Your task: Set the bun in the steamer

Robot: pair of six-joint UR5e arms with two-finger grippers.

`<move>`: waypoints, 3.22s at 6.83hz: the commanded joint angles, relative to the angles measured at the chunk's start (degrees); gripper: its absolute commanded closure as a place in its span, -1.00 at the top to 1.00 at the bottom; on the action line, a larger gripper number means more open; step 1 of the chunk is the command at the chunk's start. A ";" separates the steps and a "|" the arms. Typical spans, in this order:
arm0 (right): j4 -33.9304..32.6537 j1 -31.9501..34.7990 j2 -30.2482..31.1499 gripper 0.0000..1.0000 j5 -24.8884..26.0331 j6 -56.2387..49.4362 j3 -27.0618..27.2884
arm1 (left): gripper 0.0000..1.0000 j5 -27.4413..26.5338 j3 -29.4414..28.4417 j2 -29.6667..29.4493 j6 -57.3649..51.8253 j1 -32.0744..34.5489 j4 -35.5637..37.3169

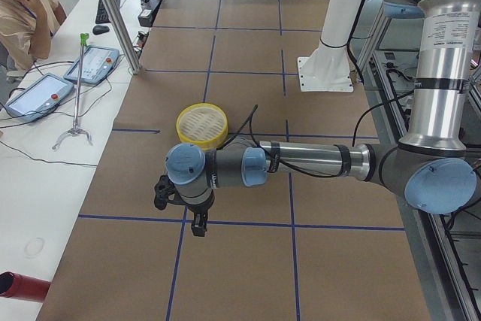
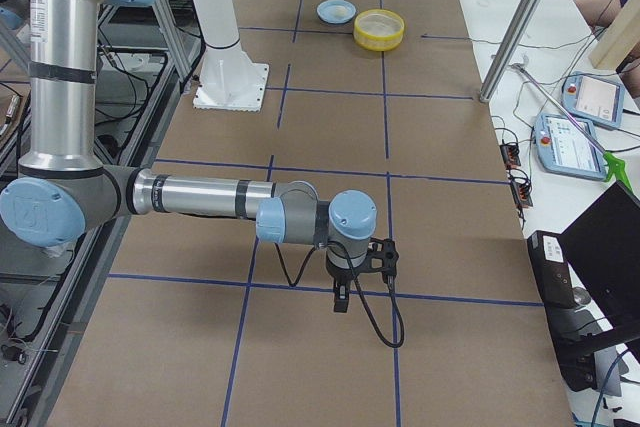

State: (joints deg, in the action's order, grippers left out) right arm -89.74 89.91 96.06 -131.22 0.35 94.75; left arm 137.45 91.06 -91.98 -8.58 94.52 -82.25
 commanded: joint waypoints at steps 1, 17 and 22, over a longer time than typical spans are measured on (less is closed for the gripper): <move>0.00 0.00 0.00 1.00 0.00 0.00 0.00 | 1.00 0.53 -0.09 0.05 0.32 0.05 0.68; 0.00 0.00 0.00 1.00 0.00 0.00 0.00 | 0.98 -17.72 8.35 5.32 55.17 -48.01 -41.77; 0.00 0.00 0.00 1.00 0.00 0.00 0.00 | 0.61 -18.45 7.64 5.41 55.17 -50.04 -40.01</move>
State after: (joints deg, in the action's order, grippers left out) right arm -89.74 89.91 96.07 -131.22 0.35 94.75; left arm 118.58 98.67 -86.58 46.65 44.59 -122.35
